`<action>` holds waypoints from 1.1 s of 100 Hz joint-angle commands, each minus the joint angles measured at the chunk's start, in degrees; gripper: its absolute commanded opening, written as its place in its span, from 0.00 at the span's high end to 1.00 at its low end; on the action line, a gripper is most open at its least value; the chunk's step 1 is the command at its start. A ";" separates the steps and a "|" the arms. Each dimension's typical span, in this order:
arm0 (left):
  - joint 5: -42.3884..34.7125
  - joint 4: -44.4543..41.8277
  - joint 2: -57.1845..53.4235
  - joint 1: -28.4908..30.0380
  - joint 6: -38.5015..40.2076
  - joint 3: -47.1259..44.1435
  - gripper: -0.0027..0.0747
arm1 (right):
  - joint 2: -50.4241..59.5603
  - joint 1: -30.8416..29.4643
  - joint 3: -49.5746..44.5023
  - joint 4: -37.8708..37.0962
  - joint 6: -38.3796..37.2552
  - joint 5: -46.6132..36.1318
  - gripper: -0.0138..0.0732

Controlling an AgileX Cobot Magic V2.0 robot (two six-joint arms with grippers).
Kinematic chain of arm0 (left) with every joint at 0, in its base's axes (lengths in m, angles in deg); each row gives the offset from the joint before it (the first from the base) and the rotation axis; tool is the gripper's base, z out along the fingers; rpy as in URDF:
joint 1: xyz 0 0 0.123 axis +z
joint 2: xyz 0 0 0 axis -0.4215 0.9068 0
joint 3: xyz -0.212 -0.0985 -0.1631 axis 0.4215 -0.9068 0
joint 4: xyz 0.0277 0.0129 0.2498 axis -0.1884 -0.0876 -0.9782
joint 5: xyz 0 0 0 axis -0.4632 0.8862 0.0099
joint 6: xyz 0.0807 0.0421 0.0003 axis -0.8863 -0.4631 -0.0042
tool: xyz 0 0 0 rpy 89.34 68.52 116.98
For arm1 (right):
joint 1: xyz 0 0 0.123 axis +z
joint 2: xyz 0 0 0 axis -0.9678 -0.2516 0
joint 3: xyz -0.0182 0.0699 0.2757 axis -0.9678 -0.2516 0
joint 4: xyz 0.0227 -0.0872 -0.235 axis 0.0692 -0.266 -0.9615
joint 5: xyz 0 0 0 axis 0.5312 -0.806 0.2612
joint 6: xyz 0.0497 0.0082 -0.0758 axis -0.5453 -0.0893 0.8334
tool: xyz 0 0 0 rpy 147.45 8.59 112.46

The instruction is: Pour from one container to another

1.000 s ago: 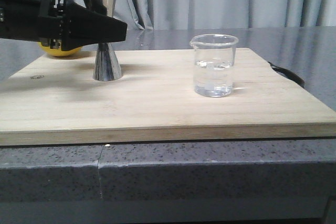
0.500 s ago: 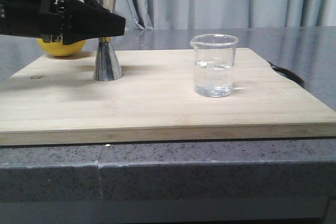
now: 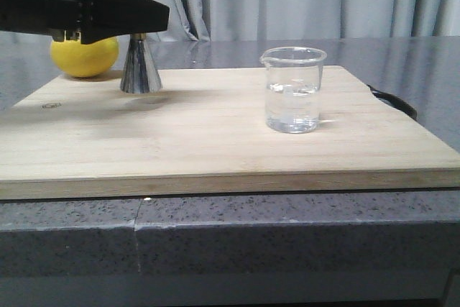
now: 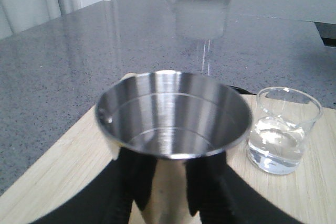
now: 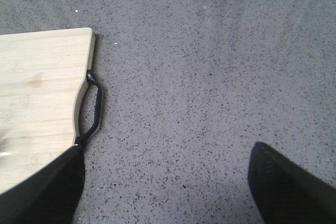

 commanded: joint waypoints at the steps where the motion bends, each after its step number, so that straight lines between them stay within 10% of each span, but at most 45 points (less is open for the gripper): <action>1: 5.80 5.30 -3.68 -0.47 0.73 1.66 0.70 | -0.53 -0.18 2.17 -0.11 0.54 -3.73 0.18; 72: 5.80 5.30 -7.51 -1.04 6.59 2.02 0.70 | -9.70 9.75 8.67 4.65 12.92 -4.18 0.18; 110: 5.19 5.30 -7.41 -1.04 6.59 2.02 0.70 | -20.88 28.40 18.16 4.45 13.39 4.59 0.18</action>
